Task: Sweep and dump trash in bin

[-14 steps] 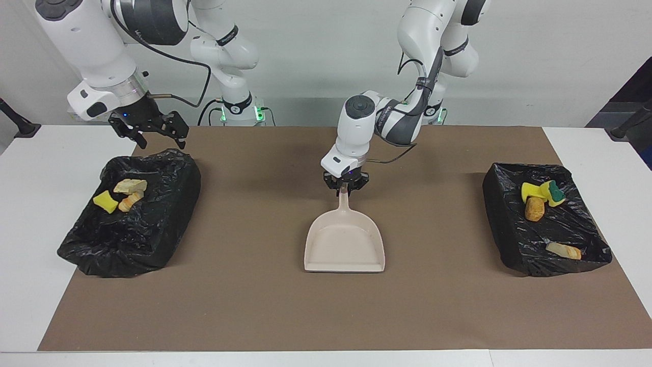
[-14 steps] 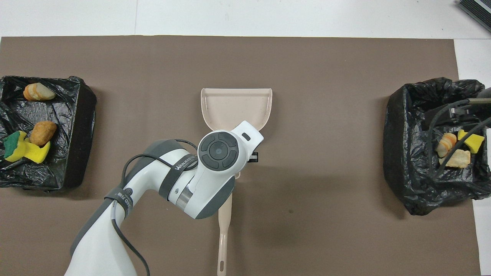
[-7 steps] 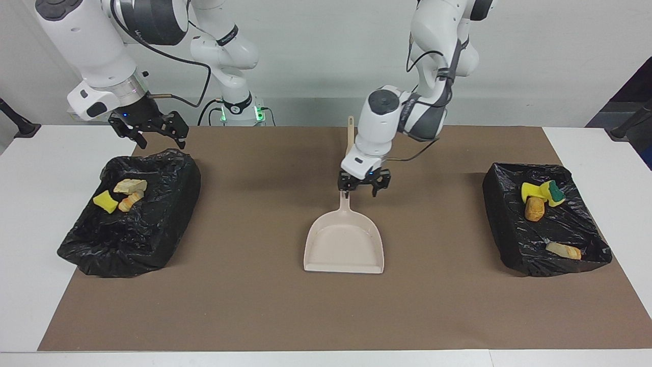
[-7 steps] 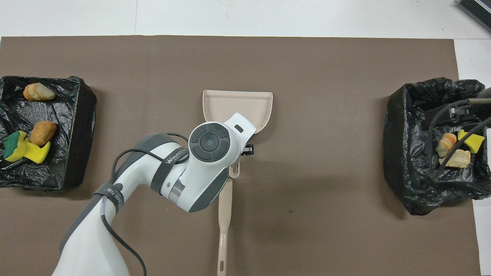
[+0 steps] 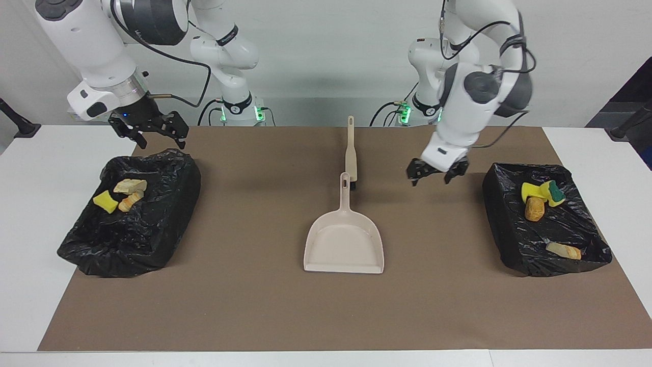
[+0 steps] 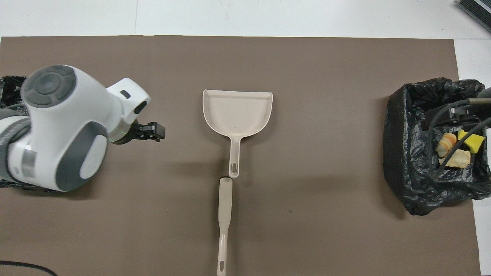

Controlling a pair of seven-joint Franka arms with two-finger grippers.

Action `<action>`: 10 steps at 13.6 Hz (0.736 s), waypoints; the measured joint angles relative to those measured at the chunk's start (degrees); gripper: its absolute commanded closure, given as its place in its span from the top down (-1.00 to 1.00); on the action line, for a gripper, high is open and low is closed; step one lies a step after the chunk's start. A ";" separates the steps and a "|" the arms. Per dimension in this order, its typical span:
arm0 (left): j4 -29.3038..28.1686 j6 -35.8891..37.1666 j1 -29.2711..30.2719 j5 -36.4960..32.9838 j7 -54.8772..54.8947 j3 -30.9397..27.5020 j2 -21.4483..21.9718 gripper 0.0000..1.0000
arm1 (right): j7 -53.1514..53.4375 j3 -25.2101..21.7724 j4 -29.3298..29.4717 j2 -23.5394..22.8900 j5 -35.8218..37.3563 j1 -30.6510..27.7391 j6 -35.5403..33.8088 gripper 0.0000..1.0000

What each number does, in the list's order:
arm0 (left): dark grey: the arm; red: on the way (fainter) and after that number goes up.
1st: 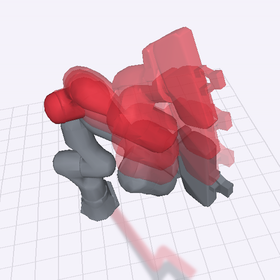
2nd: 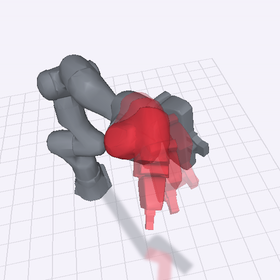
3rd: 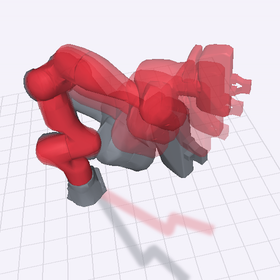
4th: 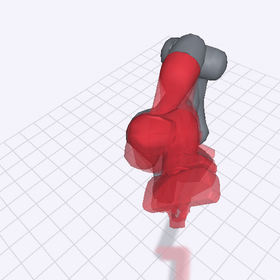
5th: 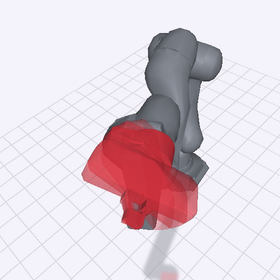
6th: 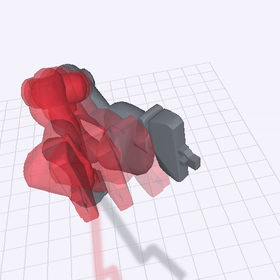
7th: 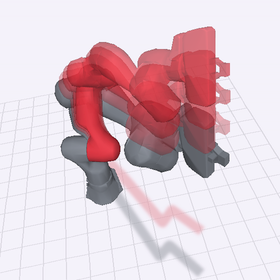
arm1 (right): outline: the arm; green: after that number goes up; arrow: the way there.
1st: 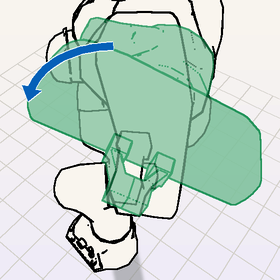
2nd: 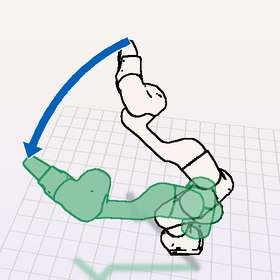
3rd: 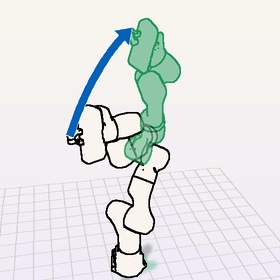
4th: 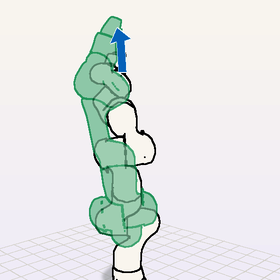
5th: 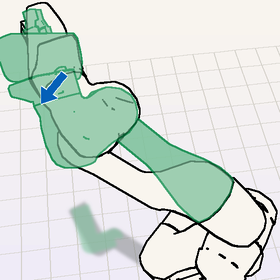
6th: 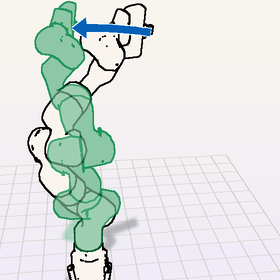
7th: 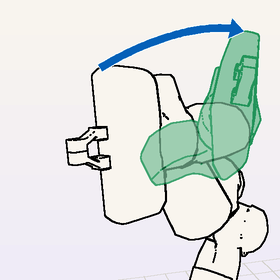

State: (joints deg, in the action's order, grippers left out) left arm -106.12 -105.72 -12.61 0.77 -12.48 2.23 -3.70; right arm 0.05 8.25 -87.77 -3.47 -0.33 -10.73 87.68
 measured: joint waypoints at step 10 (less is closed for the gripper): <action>6.22 8.04 14.44 0.00 14.56 0.10 6.65 1.00 | 0.00 0.00 0.00 0.00 0.00 0.00 0.00 1.00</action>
State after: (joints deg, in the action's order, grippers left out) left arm -99.90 -97.68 1.83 0.77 2.08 2.33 2.94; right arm 0.05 8.25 -87.77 -3.47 -0.33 -10.73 87.68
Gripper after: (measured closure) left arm 0.000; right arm 0.000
